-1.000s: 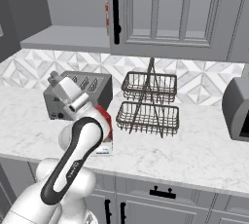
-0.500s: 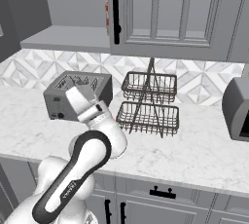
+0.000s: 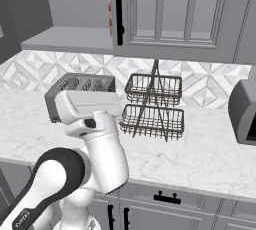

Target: Pick the cereal and place it on the digital scale for weighing, and close the cabinet.

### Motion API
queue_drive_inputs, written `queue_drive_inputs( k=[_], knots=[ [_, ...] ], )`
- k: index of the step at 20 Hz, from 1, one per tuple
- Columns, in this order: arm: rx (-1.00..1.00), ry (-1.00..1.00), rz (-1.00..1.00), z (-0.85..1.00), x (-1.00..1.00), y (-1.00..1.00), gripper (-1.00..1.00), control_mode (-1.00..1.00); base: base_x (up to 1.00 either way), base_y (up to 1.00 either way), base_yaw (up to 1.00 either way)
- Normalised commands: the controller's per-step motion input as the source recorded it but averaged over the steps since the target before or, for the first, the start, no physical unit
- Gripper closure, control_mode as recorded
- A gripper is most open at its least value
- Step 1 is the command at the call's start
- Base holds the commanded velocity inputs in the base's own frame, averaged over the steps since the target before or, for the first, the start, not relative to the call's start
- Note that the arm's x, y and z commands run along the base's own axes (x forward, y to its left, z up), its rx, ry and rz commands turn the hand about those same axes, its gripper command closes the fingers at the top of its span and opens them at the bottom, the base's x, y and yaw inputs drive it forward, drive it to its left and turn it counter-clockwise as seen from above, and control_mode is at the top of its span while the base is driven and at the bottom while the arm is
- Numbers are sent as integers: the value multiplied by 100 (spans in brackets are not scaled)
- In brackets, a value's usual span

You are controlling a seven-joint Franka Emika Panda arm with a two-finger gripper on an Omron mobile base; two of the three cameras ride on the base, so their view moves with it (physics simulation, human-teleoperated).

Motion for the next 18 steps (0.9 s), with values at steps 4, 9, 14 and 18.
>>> queue_drive_inputs(
  k=[4,9,14,18],
  knots=[
    [-21,13,-57,1,-54,20,-100,-100,0,0,0],
    [-27,9,-11,2,-16,95,-100,-100,0,0,0],
    [-26,10,0,2,-4,100,-100,-100,0,0,0],
    [-50,1,0,-3,-25,100,-100,-100,0,0,0]
  ],
)
